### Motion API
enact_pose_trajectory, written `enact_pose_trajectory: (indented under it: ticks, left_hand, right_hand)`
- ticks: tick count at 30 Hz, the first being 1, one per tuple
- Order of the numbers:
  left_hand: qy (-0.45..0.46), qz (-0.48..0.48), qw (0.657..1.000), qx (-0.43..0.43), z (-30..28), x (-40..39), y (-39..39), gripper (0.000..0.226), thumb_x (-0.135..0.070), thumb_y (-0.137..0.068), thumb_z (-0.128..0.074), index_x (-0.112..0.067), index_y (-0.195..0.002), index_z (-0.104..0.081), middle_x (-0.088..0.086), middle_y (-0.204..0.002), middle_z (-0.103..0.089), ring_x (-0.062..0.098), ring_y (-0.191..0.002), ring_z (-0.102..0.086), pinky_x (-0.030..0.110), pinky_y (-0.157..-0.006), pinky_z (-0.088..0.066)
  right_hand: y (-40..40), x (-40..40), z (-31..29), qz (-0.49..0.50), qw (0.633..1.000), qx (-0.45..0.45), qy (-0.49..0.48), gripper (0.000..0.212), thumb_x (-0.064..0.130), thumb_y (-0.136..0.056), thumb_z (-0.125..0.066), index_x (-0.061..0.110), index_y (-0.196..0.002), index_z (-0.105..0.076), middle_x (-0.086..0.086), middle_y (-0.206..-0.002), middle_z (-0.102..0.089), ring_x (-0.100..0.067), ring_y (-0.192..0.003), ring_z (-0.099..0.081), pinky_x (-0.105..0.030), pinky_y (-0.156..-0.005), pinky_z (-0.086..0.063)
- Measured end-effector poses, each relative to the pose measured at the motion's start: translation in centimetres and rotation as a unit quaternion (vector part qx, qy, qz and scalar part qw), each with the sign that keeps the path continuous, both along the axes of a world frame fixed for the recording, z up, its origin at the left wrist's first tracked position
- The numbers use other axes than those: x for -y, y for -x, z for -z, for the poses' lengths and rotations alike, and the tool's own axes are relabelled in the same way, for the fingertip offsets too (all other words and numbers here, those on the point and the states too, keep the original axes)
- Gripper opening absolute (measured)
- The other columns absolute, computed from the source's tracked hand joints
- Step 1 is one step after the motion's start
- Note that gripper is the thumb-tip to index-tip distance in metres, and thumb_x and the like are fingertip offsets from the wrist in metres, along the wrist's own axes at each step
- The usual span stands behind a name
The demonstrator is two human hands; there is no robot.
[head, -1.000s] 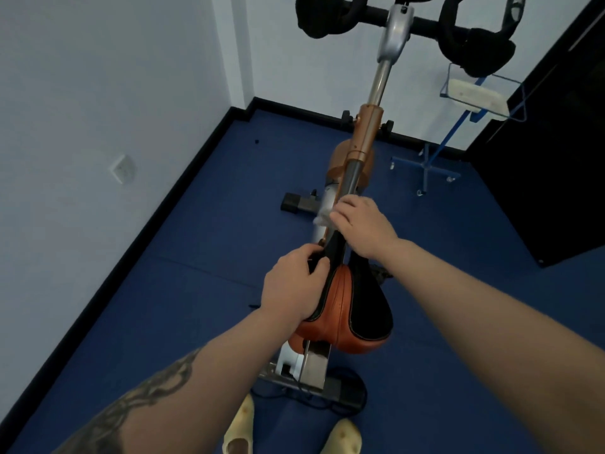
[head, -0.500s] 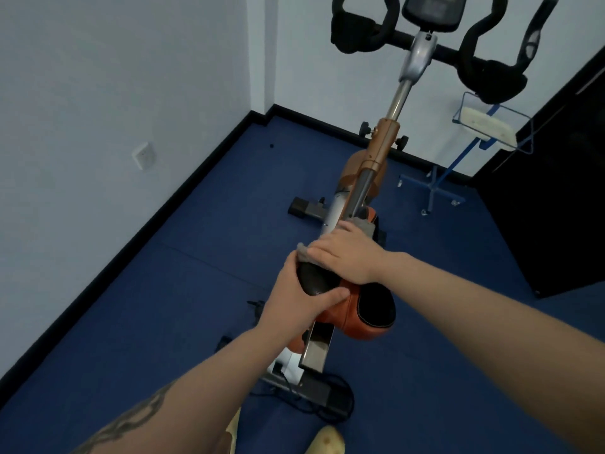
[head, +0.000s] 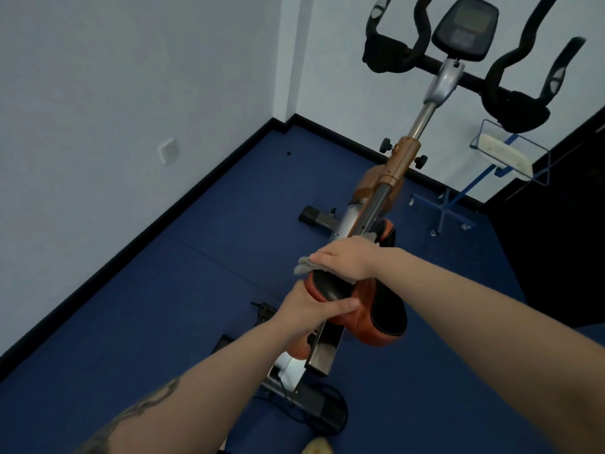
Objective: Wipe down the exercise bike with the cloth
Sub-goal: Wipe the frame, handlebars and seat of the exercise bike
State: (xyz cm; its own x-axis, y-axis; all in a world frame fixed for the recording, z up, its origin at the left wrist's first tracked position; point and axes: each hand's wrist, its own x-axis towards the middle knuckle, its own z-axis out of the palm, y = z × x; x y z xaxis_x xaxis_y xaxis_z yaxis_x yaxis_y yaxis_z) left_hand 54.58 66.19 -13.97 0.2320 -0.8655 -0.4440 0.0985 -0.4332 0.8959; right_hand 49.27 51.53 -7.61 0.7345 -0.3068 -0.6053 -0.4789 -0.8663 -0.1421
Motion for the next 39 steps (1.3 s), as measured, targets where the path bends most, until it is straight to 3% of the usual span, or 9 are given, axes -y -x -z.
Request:
enact_pose_trajectory:
  ticks: [5, 10, 14, 19, 21, 24, 30, 35, 39]
  left_hand:
    - [0.003, 0.032, 0.999, 0.004, 0.5, -0.2, -0.3, 0.071, -0.050, -0.060, -0.089, -0.026, -0.120, -0.060, -0.009, -0.109, -0.071, 0.005, -0.104, -0.065, 0.022, -0.087, -0.053]
    - [-0.006, 0.019, 1.000, -0.010, 0.1, -0.3, -0.3, 0.107, -0.057, -0.044, -0.092, -0.012, -0.132, -0.050, 0.003, -0.122, -0.065, 0.017, -0.115, -0.061, 0.037, -0.099, -0.051]
    - [0.017, 0.042, 0.999, 0.003, -0.2, -0.1, -0.6, 0.077, -0.040, -0.057, -0.093, -0.023, -0.123, -0.059, -0.006, -0.112, -0.070, 0.006, -0.107, -0.065, 0.021, -0.087, -0.053]
    - [0.012, 0.056, 0.995, 0.078, -1.9, 0.5, -1.2, 0.097, -0.039, -0.054, -0.092, -0.017, -0.137, -0.045, 0.002, -0.132, -0.055, 0.017, -0.123, -0.052, 0.041, -0.105, -0.045]
    - [0.032, 0.044, 0.993, 0.105, -2.6, 1.1, -1.5, 0.072, -0.028, -0.072, -0.083, -0.024, -0.134, -0.047, 0.000, -0.134, -0.050, 0.014, -0.121, -0.048, 0.032, -0.101, -0.044]
    - [0.076, -0.045, 0.996, 0.007, -3.4, 2.1, -1.7, 0.027, -0.006, -0.091, -0.053, -0.024, -0.108, -0.064, 0.004, -0.121, -0.063, 0.013, -0.108, -0.058, 0.018, -0.084, -0.046]
    - [0.048, -0.098, 0.994, 0.000, -2.5, 3.5, -1.0, 0.036, -0.029, -0.102, -0.036, -0.012, -0.103, -0.068, 0.009, -0.107, -0.067, 0.022, -0.103, -0.063, 0.040, -0.092, -0.050]
    - [0.086, -0.050, 0.992, 0.083, -2.3, 4.0, -0.4, 0.032, -0.031, -0.104, -0.033, -0.020, -0.103, -0.063, -0.010, -0.095, -0.063, 0.004, -0.091, -0.059, 0.021, -0.071, -0.042]
    - [0.086, -0.012, 0.984, 0.153, -2.2, 4.5, -0.2, 0.030, -0.036, -0.104, -0.033, -0.023, -0.099, -0.060, -0.007, -0.093, -0.062, 0.006, -0.086, -0.057, 0.027, -0.069, -0.042]
  right_hand:
    - [1.6, -0.5, 0.3, -0.050, 0.992, 0.108, -0.036, 0.044, 0.048, -0.104, -0.028, 0.028, -0.130, -0.058, 0.008, -0.129, -0.061, -0.014, -0.119, -0.054, -0.041, -0.102, -0.037]
    - [2.7, 0.0, 1.2, -0.035, 0.989, 0.117, 0.082, 0.041, 0.040, -0.106, -0.023, 0.030, -0.128, -0.057, 0.007, -0.130, -0.061, -0.017, -0.120, -0.054, -0.040, -0.103, -0.030]
    - [4.8, -0.8, 1.3, -0.057, 0.982, 0.182, 0.015, 0.049, 0.049, -0.104, -0.020, 0.031, -0.142, -0.044, 0.013, -0.143, -0.048, -0.007, -0.133, -0.036, -0.034, -0.113, -0.015]
    - [5.8, 1.6, 1.4, 0.070, 0.981, 0.164, 0.077, 0.044, 0.046, -0.105, -0.023, 0.033, -0.135, -0.052, 0.012, -0.145, -0.046, -0.010, -0.144, -0.024, -0.044, -0.120, -0.001]
    - [5.5, 0.8, 1.8, 0.131, 0.976, 0.164, 0.058, 0.046, 0.044, -0.106, -0.022, 0.030, -0.140, -0.049, 0.009, -0.154, -0.036, -0.011, -0.149, -0.011, -0.045, -0.120, 0.005]
    - [6.0, -0.8, 1.9, 0.174, 0.971, 0.161, 0.042, 0.049, 0.044, -0.106, -0.021, 0.027, -0.150, -0.035, 0.008, -0.162, -0.017, -0.011, -0.150, 0.003, -0.045, -0.118, 0.010]
    - [8.5, -4.8, 0.5, 0.205, 0.968, 0.133, 0.058, 0.055, 0.049, -0.104, -0.022, 0.039, -0.155, -0.003, 0.010, -0.163, 0.007, -0.017, -0.150, 0.008, -0.044, -0.119, 0.008]
    - [10.9, -9.5, 0.8, 0.269, 0.948, 0.136, 0.103, 0.057, 0.050, -0.103, -0.020, 0.041, -0.153, 0.008, 0.011, -0.162, 0.011, -0.014, -0.149, 0.016, -0.041, -0.120, 0.010]
    - [11.3, -13.4, 1.9, 0.334, 0.918, 0.149, 0.157, 0.058, 0.051, -0.103, -0.019, 0.043, -0.145, 0.020, 0.013, -0.157, 0.022, -0.015, -0.148, 0.020, -0.038, -0.117, 0.014]
